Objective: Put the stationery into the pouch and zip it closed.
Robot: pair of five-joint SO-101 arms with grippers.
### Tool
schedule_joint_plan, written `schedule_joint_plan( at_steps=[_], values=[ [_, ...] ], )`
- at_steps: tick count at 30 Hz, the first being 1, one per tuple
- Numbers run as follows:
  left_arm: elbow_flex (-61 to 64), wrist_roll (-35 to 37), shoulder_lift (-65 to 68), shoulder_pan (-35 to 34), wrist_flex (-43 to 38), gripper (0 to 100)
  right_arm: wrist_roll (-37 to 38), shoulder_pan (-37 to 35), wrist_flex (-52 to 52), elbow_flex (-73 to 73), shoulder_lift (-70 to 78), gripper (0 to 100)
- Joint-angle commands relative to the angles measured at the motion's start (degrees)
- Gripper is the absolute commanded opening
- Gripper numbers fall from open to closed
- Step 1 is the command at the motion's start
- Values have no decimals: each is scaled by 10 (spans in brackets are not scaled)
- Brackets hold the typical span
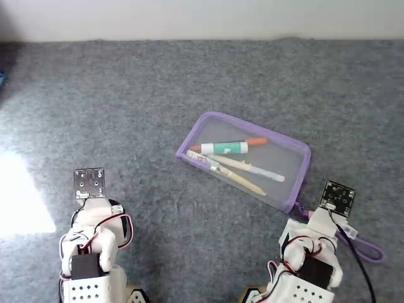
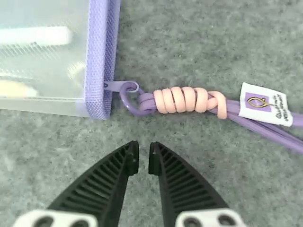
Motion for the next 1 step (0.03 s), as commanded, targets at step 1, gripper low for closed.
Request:
schedule_joint_plan(
  at_steps=[1],
  values=[
    [-6,-5,-7,-4,1,14,-6,-5,2,11,-5,58]
  ],
)
